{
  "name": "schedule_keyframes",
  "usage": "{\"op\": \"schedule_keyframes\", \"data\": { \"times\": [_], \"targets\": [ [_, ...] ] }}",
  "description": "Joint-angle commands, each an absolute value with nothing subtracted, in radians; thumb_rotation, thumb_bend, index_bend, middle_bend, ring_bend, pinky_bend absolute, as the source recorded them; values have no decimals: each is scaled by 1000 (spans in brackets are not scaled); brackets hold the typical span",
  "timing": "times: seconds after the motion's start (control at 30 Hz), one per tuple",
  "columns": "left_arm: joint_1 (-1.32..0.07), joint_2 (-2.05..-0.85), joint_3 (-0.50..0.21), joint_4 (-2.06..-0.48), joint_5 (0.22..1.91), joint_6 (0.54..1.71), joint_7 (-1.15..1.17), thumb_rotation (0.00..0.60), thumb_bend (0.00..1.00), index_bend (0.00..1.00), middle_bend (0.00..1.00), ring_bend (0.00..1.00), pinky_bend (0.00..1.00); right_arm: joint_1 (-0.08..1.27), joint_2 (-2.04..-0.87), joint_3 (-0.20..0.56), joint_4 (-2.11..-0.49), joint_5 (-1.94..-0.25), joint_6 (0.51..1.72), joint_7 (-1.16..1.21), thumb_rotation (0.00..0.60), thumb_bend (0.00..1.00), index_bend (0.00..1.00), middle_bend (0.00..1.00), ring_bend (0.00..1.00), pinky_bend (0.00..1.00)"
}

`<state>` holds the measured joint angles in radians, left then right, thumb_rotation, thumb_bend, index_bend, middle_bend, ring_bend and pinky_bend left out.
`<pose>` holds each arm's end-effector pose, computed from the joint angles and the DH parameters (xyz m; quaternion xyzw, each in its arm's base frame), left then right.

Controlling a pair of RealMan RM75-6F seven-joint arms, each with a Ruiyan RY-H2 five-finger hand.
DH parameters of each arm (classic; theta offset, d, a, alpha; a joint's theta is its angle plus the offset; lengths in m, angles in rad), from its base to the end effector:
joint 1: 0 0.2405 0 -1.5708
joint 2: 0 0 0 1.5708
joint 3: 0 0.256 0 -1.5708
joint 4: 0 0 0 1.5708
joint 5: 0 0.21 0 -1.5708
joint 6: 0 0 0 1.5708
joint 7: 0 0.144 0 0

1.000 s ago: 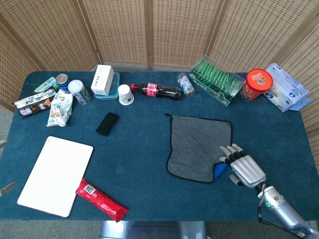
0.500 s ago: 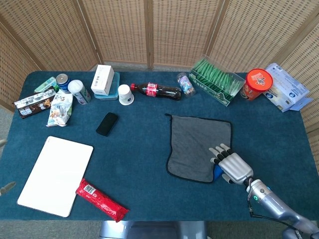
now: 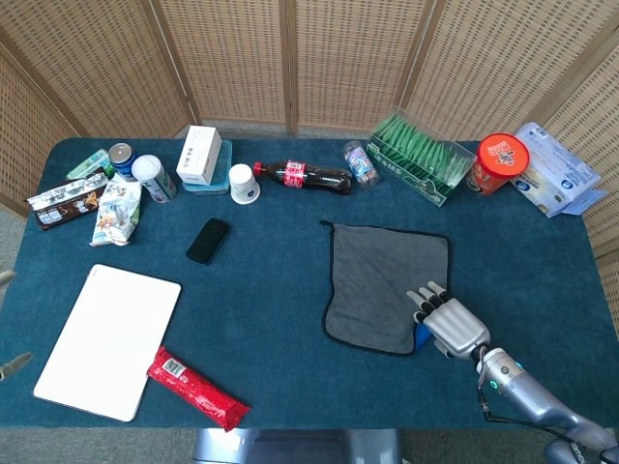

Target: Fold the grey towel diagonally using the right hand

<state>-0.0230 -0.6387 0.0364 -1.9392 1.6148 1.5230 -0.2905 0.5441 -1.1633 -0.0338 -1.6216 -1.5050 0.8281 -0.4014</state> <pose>-0.2640 0.1424 0.2563 -0.5884 -0.4433 -0.4098 0.5378 -0.2503 -0.2629 0.0532 0.8725 -0.2417 0.1755 0.3868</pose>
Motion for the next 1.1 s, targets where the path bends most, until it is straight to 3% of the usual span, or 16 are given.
{"op": "schedule_keyframes", "data": {
  "times": [0.03,0.6,1.1],
  "targets": [
    [-23,-638,36,-1939,1613,1523,-291,600,113,113,0,0,0,551,-1168,-39,-1626,-1493,818,-422,600,379,327,0,0,68],
    [-25,-640,36,-1940,1614,1518,-285,600,113,112,0,0,0,552,-1139,-39,-1693,-1505,875,-424,600,380,350,0,0,69],
    [-24,-639,37,-1940,1614,1519,-288,600,114,112,0,0,0,575,-1175,-54,-1741,-1507,844,-529,600,380,350,0,0,68]
  ]
}}
